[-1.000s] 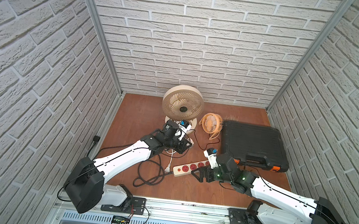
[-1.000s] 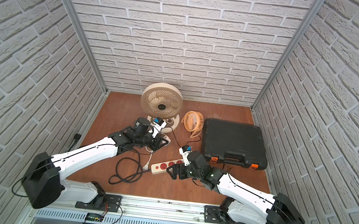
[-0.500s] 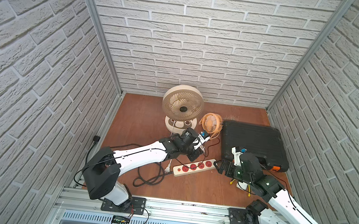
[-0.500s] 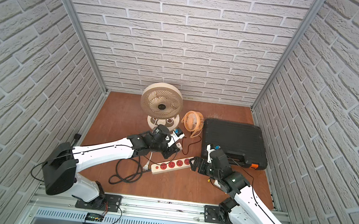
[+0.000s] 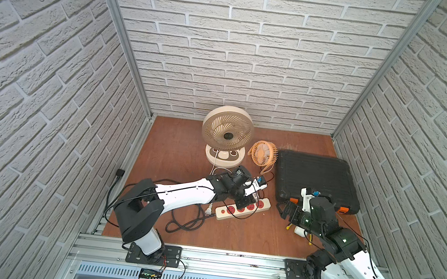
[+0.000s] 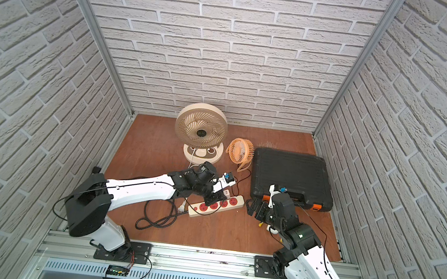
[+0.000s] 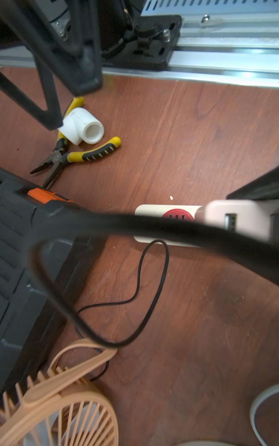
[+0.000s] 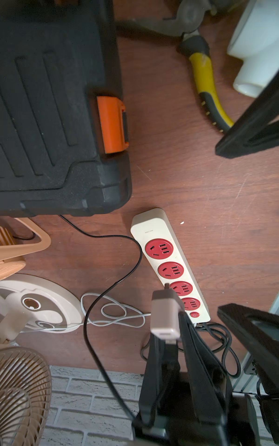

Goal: Plug the desk fan into the power strip
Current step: Insert the plug into the socket.

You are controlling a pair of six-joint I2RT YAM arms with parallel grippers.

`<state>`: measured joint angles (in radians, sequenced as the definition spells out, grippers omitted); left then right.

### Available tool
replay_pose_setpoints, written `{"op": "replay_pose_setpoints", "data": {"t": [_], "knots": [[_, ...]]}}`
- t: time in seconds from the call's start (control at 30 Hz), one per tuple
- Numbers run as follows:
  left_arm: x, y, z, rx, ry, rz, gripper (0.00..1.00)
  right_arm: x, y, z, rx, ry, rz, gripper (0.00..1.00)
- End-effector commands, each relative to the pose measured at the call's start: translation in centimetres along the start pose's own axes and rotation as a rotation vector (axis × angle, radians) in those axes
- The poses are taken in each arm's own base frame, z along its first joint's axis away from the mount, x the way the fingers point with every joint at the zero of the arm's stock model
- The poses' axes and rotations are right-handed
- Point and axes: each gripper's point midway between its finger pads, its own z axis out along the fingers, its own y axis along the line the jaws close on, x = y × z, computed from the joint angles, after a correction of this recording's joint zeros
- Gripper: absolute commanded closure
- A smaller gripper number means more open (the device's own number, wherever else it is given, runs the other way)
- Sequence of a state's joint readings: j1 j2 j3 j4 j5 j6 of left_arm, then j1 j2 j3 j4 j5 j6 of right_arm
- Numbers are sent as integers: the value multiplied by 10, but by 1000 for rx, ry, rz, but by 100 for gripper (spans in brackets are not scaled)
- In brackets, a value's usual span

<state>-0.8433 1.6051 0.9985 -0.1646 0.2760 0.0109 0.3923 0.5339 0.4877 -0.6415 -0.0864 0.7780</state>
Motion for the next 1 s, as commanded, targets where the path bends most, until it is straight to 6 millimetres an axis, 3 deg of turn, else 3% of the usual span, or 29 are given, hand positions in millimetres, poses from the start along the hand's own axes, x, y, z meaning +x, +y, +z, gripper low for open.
{"op": "replay_pose_setpoints", "data": {"t": [0.0,0.4,0.5,0.97], "knots": [[-11,-11,4,59,-40,54,100,-2,-3,-1,7,-14,-3,1],[13,-7,22,45,22,55,100,1,-4,3,5,-5,7,1],[20,-4,25,26,48,62,100,4,3,8,-40,15,-13,0],[41,-2,20,-4,98,61,100,19,18,34,-138,113,-11,5]]}}
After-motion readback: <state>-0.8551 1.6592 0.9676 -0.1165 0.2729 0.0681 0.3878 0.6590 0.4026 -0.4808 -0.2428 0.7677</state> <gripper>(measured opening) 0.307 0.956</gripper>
